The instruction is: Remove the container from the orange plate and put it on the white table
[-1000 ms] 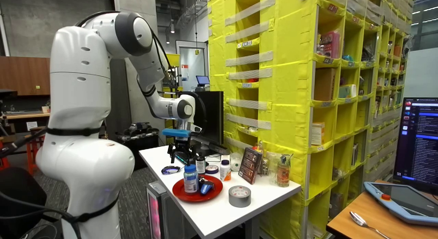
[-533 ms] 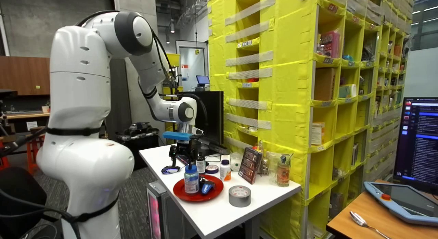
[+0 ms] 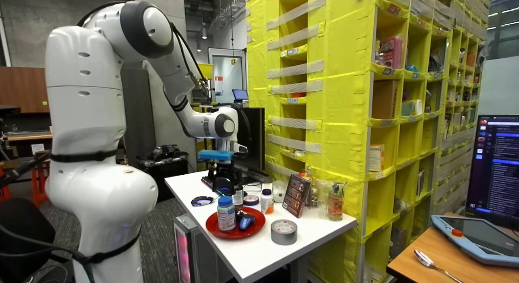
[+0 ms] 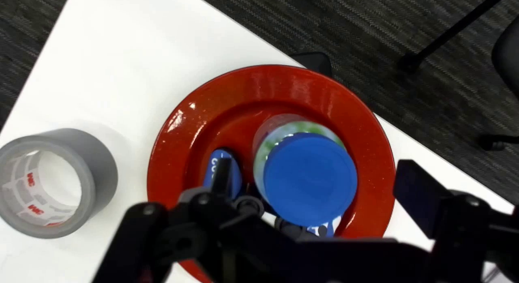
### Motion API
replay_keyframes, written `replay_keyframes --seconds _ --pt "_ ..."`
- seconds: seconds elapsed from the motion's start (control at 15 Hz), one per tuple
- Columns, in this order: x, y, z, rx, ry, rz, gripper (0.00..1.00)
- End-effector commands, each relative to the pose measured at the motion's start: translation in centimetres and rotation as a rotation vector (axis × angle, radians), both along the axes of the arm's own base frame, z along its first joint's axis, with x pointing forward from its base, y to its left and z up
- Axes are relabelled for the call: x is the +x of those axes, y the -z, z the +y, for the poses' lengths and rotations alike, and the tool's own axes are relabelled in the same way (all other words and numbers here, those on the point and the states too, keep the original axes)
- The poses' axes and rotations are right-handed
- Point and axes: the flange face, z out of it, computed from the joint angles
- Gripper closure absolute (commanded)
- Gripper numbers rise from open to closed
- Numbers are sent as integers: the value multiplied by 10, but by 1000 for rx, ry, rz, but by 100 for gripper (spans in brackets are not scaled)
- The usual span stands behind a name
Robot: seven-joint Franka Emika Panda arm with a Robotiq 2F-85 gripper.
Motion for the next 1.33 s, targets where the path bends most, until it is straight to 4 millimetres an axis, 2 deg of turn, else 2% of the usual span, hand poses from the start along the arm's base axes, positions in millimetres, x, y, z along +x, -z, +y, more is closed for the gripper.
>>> replay_keyframes --seconds 0.0,0.4,0.87,1.27 --pt "-9 -17 2 -12 -26 -28 0" --pt "-12 -1 17 6 -51 -3 0" --pt "-13 27 13 0 -52 46 0" --pt "-11 46 19 -1 -71 66 0"
